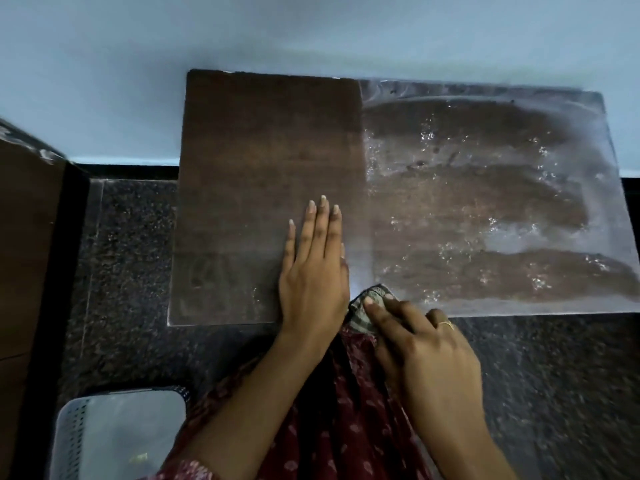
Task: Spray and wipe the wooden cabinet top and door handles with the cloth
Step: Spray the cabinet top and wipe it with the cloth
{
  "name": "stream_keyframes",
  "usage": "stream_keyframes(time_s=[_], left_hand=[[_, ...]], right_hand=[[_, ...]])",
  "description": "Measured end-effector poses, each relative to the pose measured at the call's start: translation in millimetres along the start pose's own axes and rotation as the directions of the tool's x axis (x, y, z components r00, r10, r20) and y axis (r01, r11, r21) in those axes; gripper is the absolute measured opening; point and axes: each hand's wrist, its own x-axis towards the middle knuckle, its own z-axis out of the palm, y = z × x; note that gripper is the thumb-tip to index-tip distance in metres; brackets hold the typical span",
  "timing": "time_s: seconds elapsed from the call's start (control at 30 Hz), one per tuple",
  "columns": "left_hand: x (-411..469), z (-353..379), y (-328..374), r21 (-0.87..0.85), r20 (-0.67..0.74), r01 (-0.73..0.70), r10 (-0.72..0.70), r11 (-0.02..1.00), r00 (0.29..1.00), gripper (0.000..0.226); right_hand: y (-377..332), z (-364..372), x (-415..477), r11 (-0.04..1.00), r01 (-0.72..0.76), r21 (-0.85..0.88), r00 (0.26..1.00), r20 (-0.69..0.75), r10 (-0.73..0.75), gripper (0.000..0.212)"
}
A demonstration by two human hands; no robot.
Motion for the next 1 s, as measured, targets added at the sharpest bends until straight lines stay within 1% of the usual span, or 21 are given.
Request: stream_keyframes(time_s=[0.07,0.17,0.27,0.37,0.5,0.57,0.73,0.87,1.0], left_hand=[[9.5,3.7,7.1,-0.021,-0.013,0.004,-0.004,1.000,1.000,0.052],[28.6,6.4,8.5,-0.027,-0.033,-0.014,0.013,1.000,0.999,0.052],[52.1,7.8,3.6,-0.055,-0.050,-0.021,0.019,0.998,0.999,0.052],[78.0,9.5,-0.4,-0.046,-0.063,-0.020,0.017,0.999,0.998,0.051],[99.1,14.0,-0.4,-0.016,-0.081,0.017,-0.018,1.000,0.997,0.055],[100.1,15.7,0.8,0.014,-0.091,0.021,-0.019,1.000,0.996,0.054],[99.3,14.1,3.8,0.020,-0.090,0.020,-0.018,1.000,0.996,0.056],[100.1,13.6,4.1,0.025,-0.085,0.019,-0.016,1.000,0.996,0.057],[100.5,14.1,3.5,0.018,-0.083,0.018,-0.016,1.000,0.996,0.056]], right_hand=[[8.3,-2.8,15.2,1.000,0.023,-0.002,1.000,-0.018,-0.023,0.036],[16.0,-7.6,45.5,0.998,0.068,-0.005,0.995,-0.068,-0.068,0.031],[20.7,-13.6,85.4,0.995,0.091,-0.029,0.993,-0.079,-0.093,0.035],[16.9,-24.9,128.1,0.991,0.115,-0.062,0.989,-0.090,-0.120,0.033],[13.7,-34.6,186.8,0.993,0.098,-0.060,0.988,-0.112,-0.105,0.032],[12.2,-38.4,215.4,0.996,0.078,-0.047,0.986,-0.141,-0.084,0.031],[9.8,-42.7,275.3,1.000,0.015,-0.022,0.980,-0.197,-0.019,0.028],[11.5,-41.7,293.6,0.998,0.030,-0.048,0.975,-0.218,-0.040,0.030],[13.6,-39.1,265.7,0.996,0.057,-0.073,0.978,-0.197,-0.070,0.032]])
